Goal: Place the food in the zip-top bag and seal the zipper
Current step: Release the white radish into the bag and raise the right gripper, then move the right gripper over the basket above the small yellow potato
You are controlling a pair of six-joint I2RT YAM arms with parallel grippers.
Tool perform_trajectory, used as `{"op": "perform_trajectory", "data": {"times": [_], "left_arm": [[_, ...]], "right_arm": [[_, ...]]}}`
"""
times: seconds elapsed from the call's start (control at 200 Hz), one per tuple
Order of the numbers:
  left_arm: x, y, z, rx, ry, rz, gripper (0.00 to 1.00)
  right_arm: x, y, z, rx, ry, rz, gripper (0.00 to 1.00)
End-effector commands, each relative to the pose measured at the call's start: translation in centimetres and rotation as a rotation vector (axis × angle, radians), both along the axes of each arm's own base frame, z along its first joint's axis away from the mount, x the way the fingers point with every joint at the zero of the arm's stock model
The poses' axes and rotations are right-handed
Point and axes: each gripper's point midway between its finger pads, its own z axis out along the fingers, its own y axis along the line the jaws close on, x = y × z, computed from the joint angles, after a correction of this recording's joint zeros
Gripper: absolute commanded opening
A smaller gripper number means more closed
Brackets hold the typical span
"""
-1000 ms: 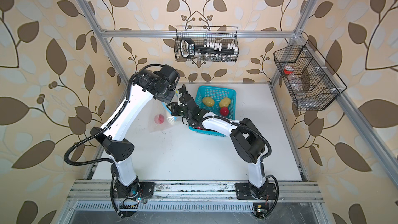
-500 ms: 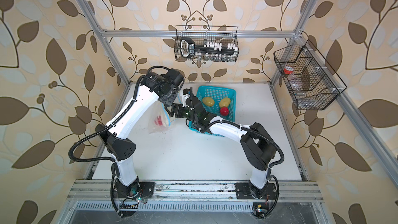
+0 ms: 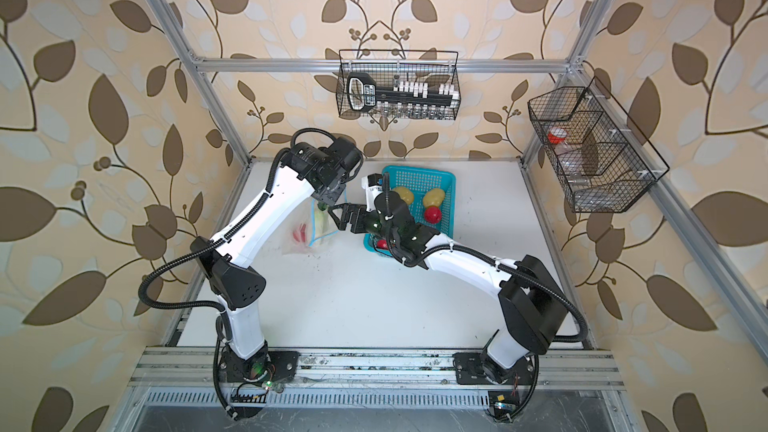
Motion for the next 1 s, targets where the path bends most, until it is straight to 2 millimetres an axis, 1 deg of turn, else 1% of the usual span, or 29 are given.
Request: {"op": "perform_trajectory", "data": {"times": [0.0, 0.08, 0.145, 0.18, 0.275, 0.425, 0.47, 0.525, 0.585, 0.635, 0.65, 0.66, 0.68, 0.755, 0.84, 0.92, 0.995], "left_arm": [[-0.1, 0.2, 0.4, 0.035, -0.031, 0.02, 0.0], [-0.2, 0.2, 0.5, 0.04, -0.035, 0.022, 0.0], [-0.2, 0.2, 0.3, 0.047, -0.034, 0.024, 0.0], [-0.2, 0.3, 0.2, 0.054, -0.032, 0.026, 0.0], [-0.1, 0.4, 0.4, 0.064, -0.042, 0.029, 0.0], [-0.1, 0.7, 1.6, 0.054, -0.075, 0.043, 0.0], [-0.2, 0.7, 1.8, 0.049, -0.081, 0.044, 0.0], [-0.2, 0.7, 2.0, 0.044, -0.085, 0.043, 0.0], [-0.3, 0.7, 1.9, 0.043, -0.082, 0.043, 0.0], [-0.2, 0.7, 1.8, 0.045, -0.081, 0.043, 0.0], [-0.2, 0.7, 1.8, 0.046, -0.079, 0.042, 0.0], [-0.2, 0.6, 1.8, 0.045, -0.079, 0.041, 0.0], [-0.2, 0.7, 1.9, 0.044, -0.08, 0.04, 0.0], [-0.3, 0.7, 2.1, 0.043, -0.088, 0.036, 0.0], [-0.3, 0.8, 2.6, 0.037, -0.102, 0.02, 0.0], [-0.3, 1.0, 3.0, 0.042, -0.129, 0.005, 0.0], [-0.3, 1.2, 3.4, 0.048, -0.154, -0.001, 0.0]], "right_arm": [[-0.1, -2.6, -1.8, -0.106, 0.009, -0.079, 1.0], [0.1, -4.5, -2.8, -0.175, 0.032, -0.155, 1.0], [0.8, -6.9, -4.2, -0.196, 0.135, -0.279, 1.0], [1.1, -7.8, -5.1, -0.187, 0.198, -0.319, 1.0], [1.4, -8.8, -6.4, -0.171, 0.255, -0.319, 1.0], [1.6, -10.3, -6.7, -0.253, 0.231, -0.342, 1.0], [1.8, -11.4, -7.3, -0.306, 0.264, -0.368, 1.0], [2.0, -12.3, -8.0, -0.356, 0.3, -0.385, 1.0], [2.5, -13.6, -8.5, -0.412, 0.331, -0.445, 1.0], [3.0, -14.2, -8.1, -0.439, 0.343, -0.483, 1.0], [3.0, -14.5, -8.5, -0.46, 0.354, -0.491, 1.0], [3.3, -14.5, -7.9, -0.46, 0.347, -0.497, 1.0], [3.5, -14.8, -7.6, -0.478, 0.35, -0.514, 1.0], [3.9, -14.9, -7.2, -0.525, 0.344, -0.518, 1.0], [4.2, -14.8, -7.1, -0.5, 0.336, -0.518, 1.0], [4.8, -14.1, -7.6, -0.419, 0.352, -0.463, 1.0], [5.5, -14.3, -8.7, -0.375, 0.391, -0.434, 1.0]]}}
